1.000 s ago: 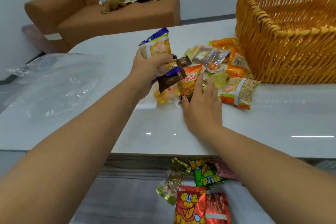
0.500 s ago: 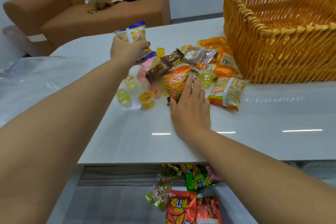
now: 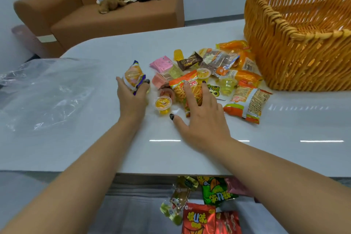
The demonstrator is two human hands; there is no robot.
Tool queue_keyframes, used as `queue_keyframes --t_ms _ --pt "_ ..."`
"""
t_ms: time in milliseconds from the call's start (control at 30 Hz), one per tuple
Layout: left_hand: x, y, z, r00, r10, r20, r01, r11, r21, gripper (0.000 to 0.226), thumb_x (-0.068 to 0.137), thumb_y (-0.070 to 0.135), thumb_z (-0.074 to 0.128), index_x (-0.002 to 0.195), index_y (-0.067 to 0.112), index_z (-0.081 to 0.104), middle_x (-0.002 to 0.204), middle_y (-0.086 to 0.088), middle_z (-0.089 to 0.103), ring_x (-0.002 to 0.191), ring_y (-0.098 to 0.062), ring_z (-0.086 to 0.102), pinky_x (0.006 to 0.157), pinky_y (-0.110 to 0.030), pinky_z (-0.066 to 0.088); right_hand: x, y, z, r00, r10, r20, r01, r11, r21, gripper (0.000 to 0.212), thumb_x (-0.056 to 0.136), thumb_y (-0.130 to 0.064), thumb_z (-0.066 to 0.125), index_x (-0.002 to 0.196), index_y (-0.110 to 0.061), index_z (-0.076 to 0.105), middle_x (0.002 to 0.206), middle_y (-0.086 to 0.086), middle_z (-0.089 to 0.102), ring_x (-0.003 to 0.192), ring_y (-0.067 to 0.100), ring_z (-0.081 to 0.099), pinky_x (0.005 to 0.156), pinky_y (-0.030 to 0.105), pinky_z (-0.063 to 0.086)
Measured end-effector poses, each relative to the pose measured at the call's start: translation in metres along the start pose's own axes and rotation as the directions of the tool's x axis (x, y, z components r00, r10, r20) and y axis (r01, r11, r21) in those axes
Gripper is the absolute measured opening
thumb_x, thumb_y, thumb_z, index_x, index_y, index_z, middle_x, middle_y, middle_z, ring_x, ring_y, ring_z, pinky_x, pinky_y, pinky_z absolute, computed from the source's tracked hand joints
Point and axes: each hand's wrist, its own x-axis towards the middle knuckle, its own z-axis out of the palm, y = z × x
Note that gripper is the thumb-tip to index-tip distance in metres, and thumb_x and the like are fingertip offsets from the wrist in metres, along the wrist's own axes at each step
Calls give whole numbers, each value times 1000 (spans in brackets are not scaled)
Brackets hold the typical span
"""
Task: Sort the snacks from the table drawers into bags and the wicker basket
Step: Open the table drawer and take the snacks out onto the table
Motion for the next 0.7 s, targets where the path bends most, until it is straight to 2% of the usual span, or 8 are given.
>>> queue_keyframes --t_ms 100,200,267,333,433,567,633,700 --pt "7 1 21 996 80 30 -84 984 158 101 82 55 52 156 12 -3 163 -9 7 151 -20 4 120 -34 8 3 1 1 1000 14 20 -13 999 -32 83 88 -67 34 150 -38 -13 160 10 -11 147 29 0 114 44 13" --pt "14 2 32 996 75 57 -89 947 307 85 97 53 42 155 17 -9 164 -12 -6 151 -23 -3 118 -39 9 6 1 2 999 40 3 -40 999 -26 83 88 -67 35 150 -39 -14 160 10 -12 147 30 1 113 45 16" --pt "12 2 29 996 85 42 -92 967 239 78 101 49 39 156 17 -8 164 -13 -6 151 -24 -5 119 -39 7 6 0 1 998 58 -25 -58 998 -1 83 88 -65 38 150 -39 -11 160 10 -12 147 31 4 112 46 20" --pt "4 2 21 997 78 -12 -76 989 130 74 103 42 39 156 14 -5 164 -11 -3 151 -19 -7 118 -32 3 6 -1 -1 996 50 -73 -48 998 26 84 88 -63 42 151 -39 -8 160 11 -7 146 32 7 110 46 25" --pt "-23 3 5 998 51 -22 -49 996 78 68 104 34 41 156 15 2 165 -3 4 151 -13 0 120 -29 3 3 -2 -3 990 -2 -141 8 999 44 81 89 -55 48 153 -34 4 159 16 5 145 34 14 105 46 34" --pt "-71 2 -18 1000 28 13 -28 999 27 59 102 34 45 154 21 21 162 1 20 149 -13 16 121 -34 17 -15 -6 -7 944 -137 -300 171 981 93 67 88 -38 52 148 -19 30 146 21 32 134 37 32 103 50 40" --pt "-91 3 -27 1000 28 -1 -28 1000 5 47 102 31 46 147 21 36 156 1 33 143 -11 29 115 -24 25 -32 -9 -13 909 -189 -373 258 955 145 61 88 -31 54 144 -13 34 143 17 32 132 33 33 106 46 39" --pt "-114 3 -36 999 42 -10 -42 999 20 34 103 24 46 136 20 48 144 2 43 129 -6 41 99 -7 30 -64 -9 -15 904 -146 -401 280 912 298 56 90 -25 54 141 -9 37 143 13 30 135 29 31 112 35 33"
